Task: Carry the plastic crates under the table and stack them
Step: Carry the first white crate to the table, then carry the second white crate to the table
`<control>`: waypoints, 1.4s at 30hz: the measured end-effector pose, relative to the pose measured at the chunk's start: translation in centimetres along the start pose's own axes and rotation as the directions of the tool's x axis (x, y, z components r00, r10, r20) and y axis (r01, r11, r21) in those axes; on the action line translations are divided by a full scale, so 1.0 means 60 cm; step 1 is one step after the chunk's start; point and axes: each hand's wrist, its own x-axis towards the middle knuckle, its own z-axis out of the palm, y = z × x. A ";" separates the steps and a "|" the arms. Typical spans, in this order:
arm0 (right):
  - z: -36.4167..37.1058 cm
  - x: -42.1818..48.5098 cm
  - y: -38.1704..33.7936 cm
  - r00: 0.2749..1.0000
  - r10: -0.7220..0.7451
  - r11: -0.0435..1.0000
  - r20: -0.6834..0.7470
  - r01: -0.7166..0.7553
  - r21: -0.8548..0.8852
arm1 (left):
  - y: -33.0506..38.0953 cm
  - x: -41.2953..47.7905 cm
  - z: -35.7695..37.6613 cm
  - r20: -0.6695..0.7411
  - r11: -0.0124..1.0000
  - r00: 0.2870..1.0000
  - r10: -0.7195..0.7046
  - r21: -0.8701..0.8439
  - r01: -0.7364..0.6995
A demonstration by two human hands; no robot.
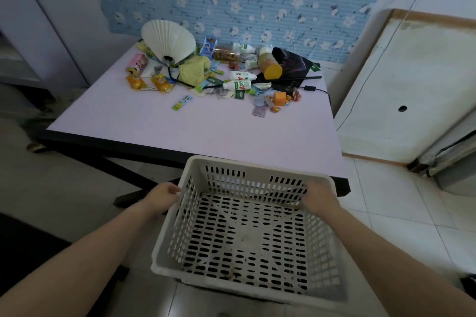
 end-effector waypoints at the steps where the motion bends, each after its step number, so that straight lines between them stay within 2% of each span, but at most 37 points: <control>1: -0.011 -0.008 -0.041 0.997 -0.080 0.997 -0.003 0.080 0.020 | 0.003 -0.018 -0.010 -0.014 0.999 0.999 0.034 -0.010 -0.034; 4: -0.031 -0.050 -0.183 0.952 -0.305 0.950 0.023 0.303 0.072 | 0.002 -0.097 -0.059 -0.118 0.991 0.984 0.134 0.007 -0.134; 8: -0.020 -0.155 -0.377 0.818 -0.574 0.818 0.039 0.570 0.073 | -0.031 -0.237 -0.142 -0.280 0.972 0.934 0.223 0.141 -0.190; 11: 0.023 -0.266 -0.499 0.716 -0.692 0.722 0.087 0.688 0.073 | -0.100 -0.365 -0.205 -0.364 0.939 0.901 0.237 0.323 -0.116; 14: 0.076 -0.426 -0.617 0.551 -0.819 0.571 0.163 0.812 0.123 | -0.217 -0.544 -0.272 -0.519 0.927 0.834 0.187 0.375 0.025; 16: 0.106 -0.540 -0.684 0.405 -0.900 0.428 0.160 0.889 0.159 | -0.289 -0.664 -0.303 -0.625 0.930 0.769 0.134 0.347 0.120; 20: 0.154 -0.757 -0.805 0.155 -0.975 0.188 0.158 0.956 0.226 | -0.409 -0.876 -0.344 -0.814 0.940 0.581 -0.008 0.192 0.283; 23: 0.190 -0.893 -0.878 -0.027 -0.977 0.025 0.211 0.970 0.241 | -0.494 -0.999 -0.355 -0.875 0.926 0.466 -0.131 0.060 0.373; 25: 0.214 -0.965 -0.920 -0.111 -0.972 -0.061 0.208 0.971 0.231 | -0.543 -1.065 -0.358 -0.901 0.904 0.388 -0.196 -0.012 0.428; 27: 0.235 -1.027 -0.956 -0.162 -0.963 -0.120 0.213 0.973 0.196 | -0.586 -1.118 -0.358 -0.913 0.883 0.322 -0.251 -0.080 0.462; 32: 0.312 -1.135 -1.077 -0.300 -0.905 -0.239 0.302 0.945 0.222 | -0.701 -1.194 -0.382 -0.888 0.806 0.215 -0.406 -0.237 0.542; 34: 0.343 -1.171 -1.132 -0.326 -0.881 -0.257 0.342 0.938 0.232 | -0.748 -1.211 -0.403 -0.867 0.777 0.166 -0.469 -0.316 0.543; 37: 0.386 -1.219 -1.219 -0.366 -0.873 -0.278 0.321 0.916 0.289 | -0.825 -1.236 -0.438 -0.832 0.736 0.095 -0.547 -0.424 0.527; 42: 0.472 -1.262 -1.338 -0.415 -0.830 -0.251 0.372 0.875 0.415 | -0.952 -1.282 -0.460 -0.767 0.655 -0.019 -0.642 -0.561 0.506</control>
